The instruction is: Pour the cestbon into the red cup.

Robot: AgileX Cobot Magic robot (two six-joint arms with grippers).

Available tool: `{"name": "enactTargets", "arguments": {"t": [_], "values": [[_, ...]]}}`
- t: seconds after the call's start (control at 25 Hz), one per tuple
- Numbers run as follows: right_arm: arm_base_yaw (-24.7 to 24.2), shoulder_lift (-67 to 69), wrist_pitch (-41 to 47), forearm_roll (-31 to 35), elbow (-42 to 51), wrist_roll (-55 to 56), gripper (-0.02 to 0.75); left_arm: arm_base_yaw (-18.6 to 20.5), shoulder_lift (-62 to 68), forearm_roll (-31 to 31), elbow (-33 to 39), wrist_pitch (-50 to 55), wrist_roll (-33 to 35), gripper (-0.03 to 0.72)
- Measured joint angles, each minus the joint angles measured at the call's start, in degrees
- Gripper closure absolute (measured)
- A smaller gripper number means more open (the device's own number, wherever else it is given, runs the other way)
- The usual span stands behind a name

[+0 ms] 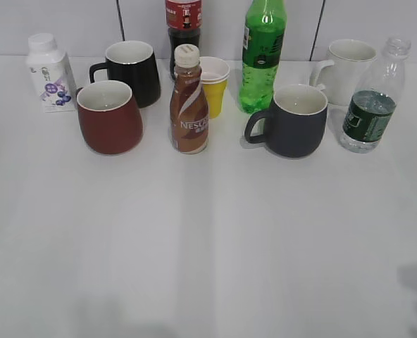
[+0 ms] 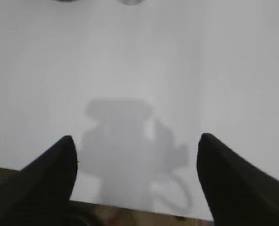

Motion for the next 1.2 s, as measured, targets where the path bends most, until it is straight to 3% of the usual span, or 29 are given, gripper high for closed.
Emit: {"name": "enactTargets", "arguments": {"t": [0.12, 0.32, 0.68, 1.2], "values": [[0.0, -6.34, 1.32, -0.4, -0.05, 0.77, 0.147, 0.0, -0.06, 0.0, 4.03, -3.17, 0.95, 0.441], [0.0, -11.71, 1.91, -0.48, 0.22, 1.04, 0.148, 0.0, -0.06, 0.0, 4.51, -4.58, 1.35, 0.441], [0.0, -12.04, -1.79, 0.32, 8.18, 1.16, 0.148, 0.0, -0.06, 2.93, 4.51, -4.77, 1.47, 0.441], [0.0, -12.04, -1.75, 0.32, 8.68, 1.1, 0.148, 0.0, -0.06, 3.11, 4.51, -4.81, 1.52, 0.442]]}}
